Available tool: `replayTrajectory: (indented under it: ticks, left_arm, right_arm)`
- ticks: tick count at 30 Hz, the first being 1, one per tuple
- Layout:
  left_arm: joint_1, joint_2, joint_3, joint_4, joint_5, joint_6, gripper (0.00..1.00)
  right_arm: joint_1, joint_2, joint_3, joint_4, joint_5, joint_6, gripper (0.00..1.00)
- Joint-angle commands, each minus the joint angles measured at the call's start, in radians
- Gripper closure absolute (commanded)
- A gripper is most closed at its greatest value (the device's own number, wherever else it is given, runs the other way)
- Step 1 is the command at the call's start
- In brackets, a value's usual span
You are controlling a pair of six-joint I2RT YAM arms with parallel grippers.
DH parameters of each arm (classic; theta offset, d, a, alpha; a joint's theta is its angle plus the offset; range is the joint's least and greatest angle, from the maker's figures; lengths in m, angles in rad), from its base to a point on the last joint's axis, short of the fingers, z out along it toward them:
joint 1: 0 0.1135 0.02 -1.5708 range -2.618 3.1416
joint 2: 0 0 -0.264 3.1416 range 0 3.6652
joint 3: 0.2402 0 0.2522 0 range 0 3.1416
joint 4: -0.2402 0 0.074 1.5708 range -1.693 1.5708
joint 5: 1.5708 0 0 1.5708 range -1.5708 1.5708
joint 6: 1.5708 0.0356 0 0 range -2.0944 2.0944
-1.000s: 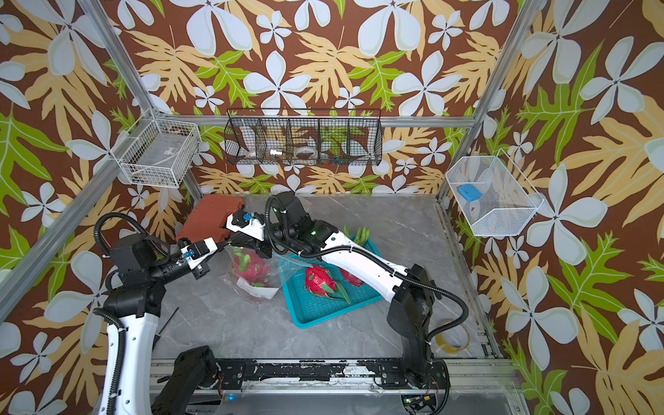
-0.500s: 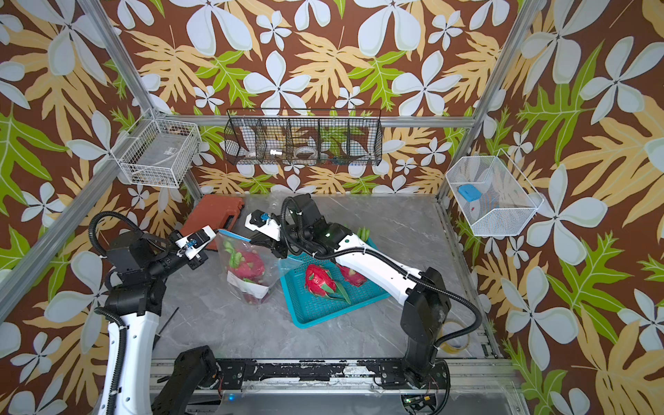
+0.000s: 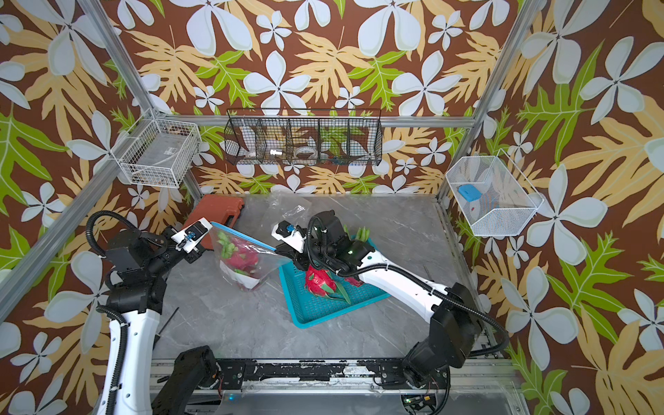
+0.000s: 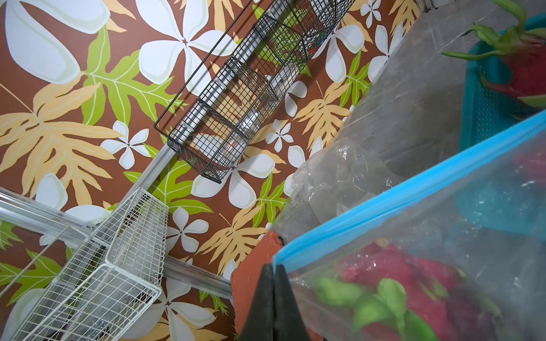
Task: Open the zip-top bag and take out the dragon fruit
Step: Unzip the zipper on the zipper food storage bag.
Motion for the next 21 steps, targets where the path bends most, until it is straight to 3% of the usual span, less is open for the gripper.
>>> replayTrajectory:
  ticks: [1,12,14,16,21]
  left_arm:
    - [0.002,0.001,0.002,0.093,-0.039,-0.023,1.00]
    - [0.002,0.005,-0.005,0.101,-0.016,-0.041,1.00]
    - [0.003,0.006,-0.003,0.084,0.019,-0.045,1.00]
    - [0.002,0.005,-0.005,0.042,0.081,-0.041,1.00]
    - [0.001,-0.003,-0.024,-0.087,0.280,-0.012,1.00]
  right_arm:
    - [-0.002,-0.045,-0.077,-0.003,0.056,0.028,1.00]
    - [-0.002,-0.199,-0.278,0.092,0.124,0.091,0.96]
    - [0.000,-0.216,-0.292,0.110,0.133,0.109,0.87]
    - [0.008,-0.229,-0.290,0.129,0.152,0.109,0.71]
    - [0.066,-0.210,-0.209,0.118,0.171,0.036,0.55]
